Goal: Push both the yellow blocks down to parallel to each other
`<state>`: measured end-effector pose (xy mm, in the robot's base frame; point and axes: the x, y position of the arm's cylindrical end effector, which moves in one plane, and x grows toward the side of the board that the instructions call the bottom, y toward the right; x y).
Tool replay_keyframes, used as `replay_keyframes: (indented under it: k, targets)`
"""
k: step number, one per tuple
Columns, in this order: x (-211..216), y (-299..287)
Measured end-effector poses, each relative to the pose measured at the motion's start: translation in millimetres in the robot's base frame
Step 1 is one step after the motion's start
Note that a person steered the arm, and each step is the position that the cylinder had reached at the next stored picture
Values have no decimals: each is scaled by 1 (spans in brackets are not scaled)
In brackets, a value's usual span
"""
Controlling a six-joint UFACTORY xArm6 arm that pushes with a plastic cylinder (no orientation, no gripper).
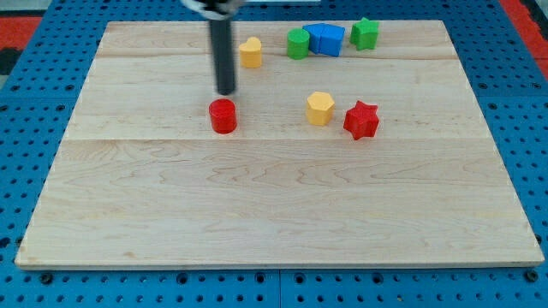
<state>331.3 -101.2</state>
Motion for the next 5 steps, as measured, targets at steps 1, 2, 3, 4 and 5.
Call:
replay_keyframes:
  k: [1, 2, 3, 4, 5]
  targets:
    - [-60, -2]
    - [-98, 52]
    - [-50, 75]
    - [25, 104]
    - [31, 130]
